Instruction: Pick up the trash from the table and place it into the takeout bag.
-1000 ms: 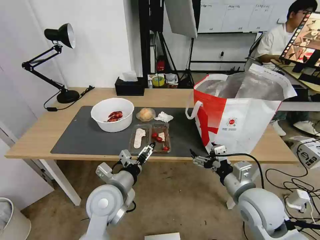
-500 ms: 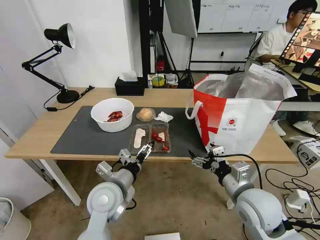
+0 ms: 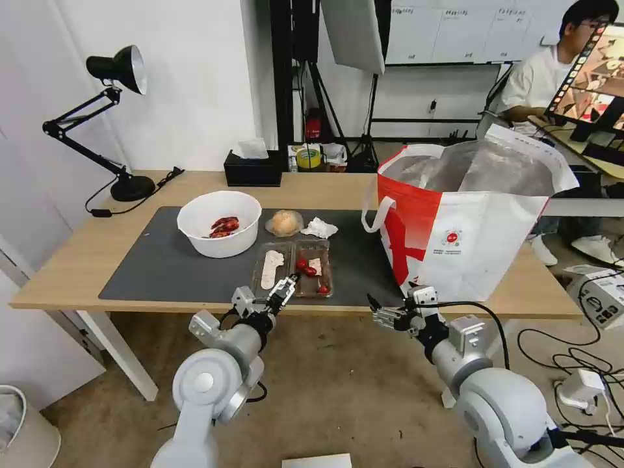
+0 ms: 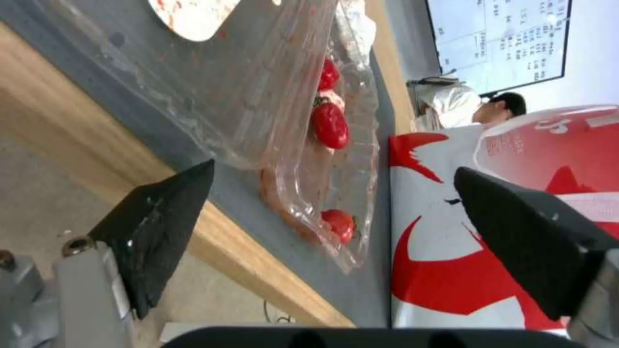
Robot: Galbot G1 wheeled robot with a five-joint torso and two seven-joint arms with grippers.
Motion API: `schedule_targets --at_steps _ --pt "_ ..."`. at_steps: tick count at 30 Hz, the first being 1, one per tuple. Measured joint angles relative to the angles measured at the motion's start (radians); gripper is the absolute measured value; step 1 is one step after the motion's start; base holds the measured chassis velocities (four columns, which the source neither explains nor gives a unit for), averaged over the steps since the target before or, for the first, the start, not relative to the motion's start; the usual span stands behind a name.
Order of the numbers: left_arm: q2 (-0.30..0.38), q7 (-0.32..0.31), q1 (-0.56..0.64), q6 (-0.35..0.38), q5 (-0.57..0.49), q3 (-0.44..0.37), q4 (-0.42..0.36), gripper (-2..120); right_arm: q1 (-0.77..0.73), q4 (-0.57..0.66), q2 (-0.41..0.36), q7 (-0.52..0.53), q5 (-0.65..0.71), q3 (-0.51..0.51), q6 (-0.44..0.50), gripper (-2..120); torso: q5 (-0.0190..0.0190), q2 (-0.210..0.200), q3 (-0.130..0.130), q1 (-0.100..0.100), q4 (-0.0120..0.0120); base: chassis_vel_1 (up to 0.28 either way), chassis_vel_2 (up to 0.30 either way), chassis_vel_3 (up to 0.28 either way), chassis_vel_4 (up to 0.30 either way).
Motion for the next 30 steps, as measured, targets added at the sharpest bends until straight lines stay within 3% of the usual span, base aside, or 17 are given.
schedule_targets --at_steps 19,30 --pt "-0.007 0.002 -0.016 -0.038 -0.002 0.000 0.005 100 0.003 -0.015 0.017 0.001 -0.011 -0.004 0.001 100 0.0000 0.000 0.000 0.000 0.0000 0.000 0.000 0.000 0.000" --pt "0.002 0.036 -0.010 -0.064 0.003 -0.014 -0.024 100 0.000 -0.016 0.028 0.001 -0.025 -0.011 0.002 100 0.0000 0.000 0.000 0.000 0.0000 0.000 0.000 0.000 0.000"
